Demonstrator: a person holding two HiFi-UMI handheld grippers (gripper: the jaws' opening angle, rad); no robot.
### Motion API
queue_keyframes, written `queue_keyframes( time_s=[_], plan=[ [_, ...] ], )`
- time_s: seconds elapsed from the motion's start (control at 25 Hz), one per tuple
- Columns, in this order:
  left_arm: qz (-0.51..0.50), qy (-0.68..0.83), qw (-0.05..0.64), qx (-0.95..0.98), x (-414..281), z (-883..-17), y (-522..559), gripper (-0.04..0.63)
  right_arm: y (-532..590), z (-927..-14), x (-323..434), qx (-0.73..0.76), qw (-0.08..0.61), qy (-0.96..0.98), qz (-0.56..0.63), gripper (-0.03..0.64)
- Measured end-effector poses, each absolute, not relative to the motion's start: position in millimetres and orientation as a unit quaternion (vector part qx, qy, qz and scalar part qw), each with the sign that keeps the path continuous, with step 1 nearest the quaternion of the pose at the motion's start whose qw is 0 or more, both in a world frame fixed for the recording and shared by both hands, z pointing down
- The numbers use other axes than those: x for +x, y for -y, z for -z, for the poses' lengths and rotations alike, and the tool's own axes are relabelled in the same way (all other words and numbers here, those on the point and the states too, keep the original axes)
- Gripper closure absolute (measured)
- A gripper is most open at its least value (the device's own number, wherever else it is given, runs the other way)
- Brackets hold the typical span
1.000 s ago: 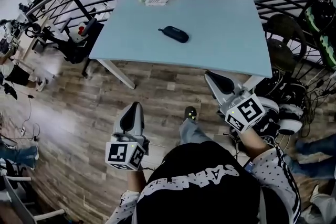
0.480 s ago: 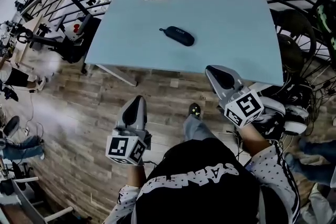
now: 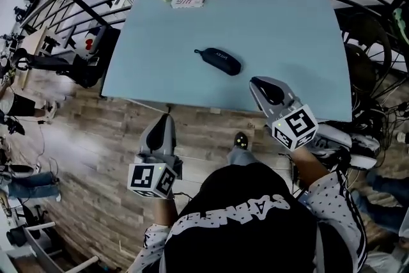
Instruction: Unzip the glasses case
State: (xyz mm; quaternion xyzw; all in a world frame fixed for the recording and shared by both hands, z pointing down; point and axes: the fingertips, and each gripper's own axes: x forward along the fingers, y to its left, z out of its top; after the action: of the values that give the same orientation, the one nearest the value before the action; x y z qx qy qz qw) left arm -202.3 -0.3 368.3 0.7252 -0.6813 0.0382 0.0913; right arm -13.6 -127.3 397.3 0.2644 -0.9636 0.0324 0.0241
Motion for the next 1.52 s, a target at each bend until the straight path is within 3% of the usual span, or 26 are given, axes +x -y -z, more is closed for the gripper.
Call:
queue_keyframes(
  time_s=[0.48, 1.0, 1.52],
  plan=[
    [-0.057, 0.661, 0.104, 0.741, -222.3, -388.3, 109.4, 0.595, 218.7, -428.8, -48.4, 0.263, 0.064, 0.961, -0.05, 0.58],
    [-0.056, 0.634, 0.127, 0.761, -243.6, -407.5, 161.2, 0.595, 245.2, -459.5, -82.1, 0.265, 0.102, 0.957, -0.061, 0.533],
    [-0.061, 0.605, 0.136, 0.782, -279.2, -418.4, 198.4, 0.595, 259.8, -517.9, -121.8, 0.267, 0.194, 0.942, -0.057, 0.421]
  ],
)
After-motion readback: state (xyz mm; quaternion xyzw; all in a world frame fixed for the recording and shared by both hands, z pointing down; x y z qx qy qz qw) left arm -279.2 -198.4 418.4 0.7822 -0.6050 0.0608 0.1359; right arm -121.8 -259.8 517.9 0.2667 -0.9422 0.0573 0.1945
